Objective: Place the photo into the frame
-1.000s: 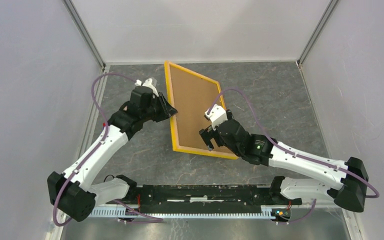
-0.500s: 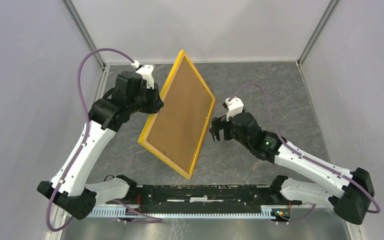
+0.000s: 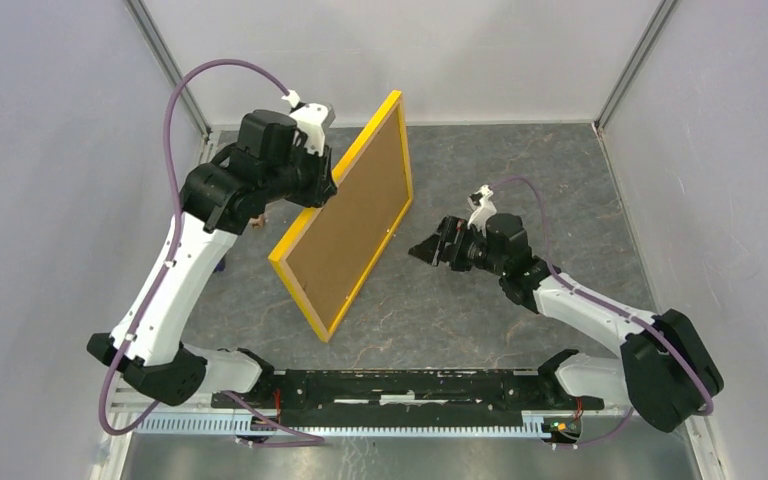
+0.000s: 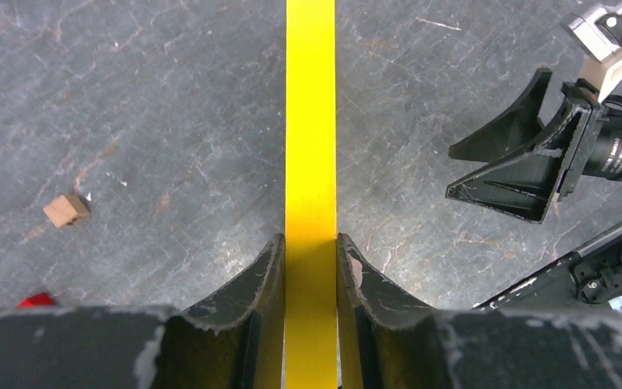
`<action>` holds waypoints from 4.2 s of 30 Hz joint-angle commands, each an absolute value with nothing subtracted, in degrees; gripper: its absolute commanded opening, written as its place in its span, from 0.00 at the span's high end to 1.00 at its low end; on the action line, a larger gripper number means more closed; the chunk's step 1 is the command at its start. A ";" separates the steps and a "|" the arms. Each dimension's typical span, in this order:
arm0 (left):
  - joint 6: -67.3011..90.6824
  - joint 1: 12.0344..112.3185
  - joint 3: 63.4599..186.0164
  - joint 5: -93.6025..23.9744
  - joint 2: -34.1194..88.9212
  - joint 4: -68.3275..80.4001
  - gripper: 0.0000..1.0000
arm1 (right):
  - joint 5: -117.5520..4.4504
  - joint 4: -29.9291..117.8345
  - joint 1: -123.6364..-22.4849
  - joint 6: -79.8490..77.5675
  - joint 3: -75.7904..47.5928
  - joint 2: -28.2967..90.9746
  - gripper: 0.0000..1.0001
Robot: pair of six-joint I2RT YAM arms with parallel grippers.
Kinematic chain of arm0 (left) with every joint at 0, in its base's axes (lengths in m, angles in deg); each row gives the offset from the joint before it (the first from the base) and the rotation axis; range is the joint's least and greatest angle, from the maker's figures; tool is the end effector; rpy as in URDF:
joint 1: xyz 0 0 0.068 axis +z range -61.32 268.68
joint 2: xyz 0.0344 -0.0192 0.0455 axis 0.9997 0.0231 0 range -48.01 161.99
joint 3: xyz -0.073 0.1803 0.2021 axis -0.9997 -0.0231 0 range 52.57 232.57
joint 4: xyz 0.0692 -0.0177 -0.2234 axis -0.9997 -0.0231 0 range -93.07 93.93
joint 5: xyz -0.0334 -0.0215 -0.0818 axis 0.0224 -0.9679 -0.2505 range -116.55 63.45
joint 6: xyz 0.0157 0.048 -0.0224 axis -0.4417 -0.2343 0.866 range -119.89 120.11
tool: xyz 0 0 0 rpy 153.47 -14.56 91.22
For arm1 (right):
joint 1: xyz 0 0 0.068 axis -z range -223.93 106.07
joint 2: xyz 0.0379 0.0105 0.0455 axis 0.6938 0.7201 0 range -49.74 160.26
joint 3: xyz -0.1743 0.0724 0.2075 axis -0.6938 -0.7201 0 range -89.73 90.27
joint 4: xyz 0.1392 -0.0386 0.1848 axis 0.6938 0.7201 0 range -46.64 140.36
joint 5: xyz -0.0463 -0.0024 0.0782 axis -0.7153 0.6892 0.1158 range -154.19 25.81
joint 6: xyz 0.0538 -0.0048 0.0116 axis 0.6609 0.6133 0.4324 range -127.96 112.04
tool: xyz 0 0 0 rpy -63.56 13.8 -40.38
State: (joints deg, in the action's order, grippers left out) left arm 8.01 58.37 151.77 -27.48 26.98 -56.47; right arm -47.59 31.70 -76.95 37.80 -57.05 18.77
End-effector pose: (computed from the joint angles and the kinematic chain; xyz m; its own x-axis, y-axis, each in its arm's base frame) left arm 0.1828 -0.1075 0.4536 -0.5758 0.1774 -0.7981 0.4409 0.8895 -0.1203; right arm 0.1879 0.1349 0.2436 -0.7702 0.3182 -0.5527 -0.2708 0.6214 0.7352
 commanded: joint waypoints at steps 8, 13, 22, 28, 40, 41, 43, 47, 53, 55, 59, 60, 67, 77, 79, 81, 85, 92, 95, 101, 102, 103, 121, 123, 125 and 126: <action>4.55 48.26 160.14 -20.94 31.81 -52.40 0.98 | -43.64 18.18 -72.84 52.84 -50.06 18.48 0.02; 5.68 45.20 157.10 -19.14 30.46 -49.79 0.98 | -56.46 41.19 -72.85 51.03 -33.67 19.67 0.02; 7.53 38.75 154.31 -12.28 29.95 -48.10 0.98 | -65.21 55.77 -72.93 47.80 -16.47 25.01 0.07; 9.60 33.80 154.43 -7.95 31.50 -48.11 0.98 | -71.60 65.88 -74.03 40.34 -7.56 28.85 0.09; 15.95 25.79 158.43 -0.80 40.06 -48.10 0.98 | -76.67 67.92 -78.79 42.79 -17.35 20.99 0.10; 16.14 25.44 158.88 -0.84 40.80 -47.98 0.98 | -76.78 67.37 -78.94 43.64 -18.36 20.32 0.11; 16.35 24.73 159.45 -1.24 42.48 -47.55 0.98 | -77.08 66.38 -79.13 44.94 -20.50 19.26 0.15; 17.48 23.83 159.51 -3.69 44.83 -45.96 0.98 | -76.95 65.39 -79.08 45.16 -21.70 18.91 0.16; 20.00 22.93 157.61 -8.42 46.35 -43.29 0.96 | -75.87 62.62 -78.92 45.88 -24.77 18.30 0.21; 20.49 22.87 156.30 -10.69 46.25 -41.69 0.91 | -76.22 61.59 -78.73 46.21 -26.24 17.34 0.31; 20.61 22.87 156.58 -14.34 46.79 -41.05 0.78 | -75.94 59.01 -78.02 47.73 -30.19 15.90 0.49; 20.51 22.88 156.55 -14.64 46.62 -41.02 0.75 | -75.65 58.79 -77.63 47.92 -30.91 15.85 0.53; 20.07 22.94 153.72 -16.51 41.56 -39.64 0.34 | -71.73 56.70 -73.90 46.45 -35.68 14.82 0.86; 18.12 26.28 147.84 -17.93 28.56 -42.28 0.06 | -62.98 56.87 -61.44 32.43 -44.93 14.53 1.00; 17.34 28.70 147.38 -17.93 25.99 -43.62 0.04 | -57.48 55.06 -57.12 27.41 -48.48 14.59 1.00; 16.12 31.45 147.51 -18.42 24.14 -44.81 0.01 | -52.82 53.25 -53.03 22.52 -52.36 14.67 1.00; 11.20 37.95 152.65 -21.82 25.81 -48.29 0.00 | -45.28 54.81 -41.62 12.06 -55.27 19.24 1.00; 8.37 40.17 152.46 -19.46 29.71 -45.65 0.00 | -39.76 52.82 -28.68 7.28 -58.35 24.76 1.00; 11.65 46.46 143.57 -28.95 27.30 -37.24 0.00 | -45.63 58.45 -27.16 1.63 -52.86 28.17 1.00; 16.52 54.27 130.84 -40.16 22.32 -27.04 0.01 | -58.11 60.35 -22.78 -0.92 -48.89 29.93 1.00; 16.40 53.98 131.52 -39.82 23.44 -28.02 0.02 | -58.79 60.37 -21.93 -0.71 -49.05 30.22 1.00; 16.08 53.61 132.08 -40.42 24.16 -28.96 0.01 | -57.81 60.06 -20.87 -0.51 -49.06 30.59 1.00; 8.26 42.73 132.73 -27.36 25.93 -32.33 0.00 | -62.42 54.17 -15.84 6.45 -23.42 52.72 1.00; 8.02 42.54 133.08 -26.72 26.87 -32.94 0.00 | -63.83 55.47 -15.86 5.54 -19.39 55.97 1.00; 8.02 42.66 132.33 -27.06 27.25 -32.12 0.00 | -63.56 55.76 -15.93 4.64 -16.54 59.24 0.98; 8.21 42.89 132.07 -27.61 27.51 -31.70 0.00 | -62.97 55.75 -15.90 4.66 -15.56 60.83 0.97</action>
State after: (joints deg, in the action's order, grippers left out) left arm 11.20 42.68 131.05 -29.43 26.36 -32.93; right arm -39.55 57.64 -16.80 14.50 -20.20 54.81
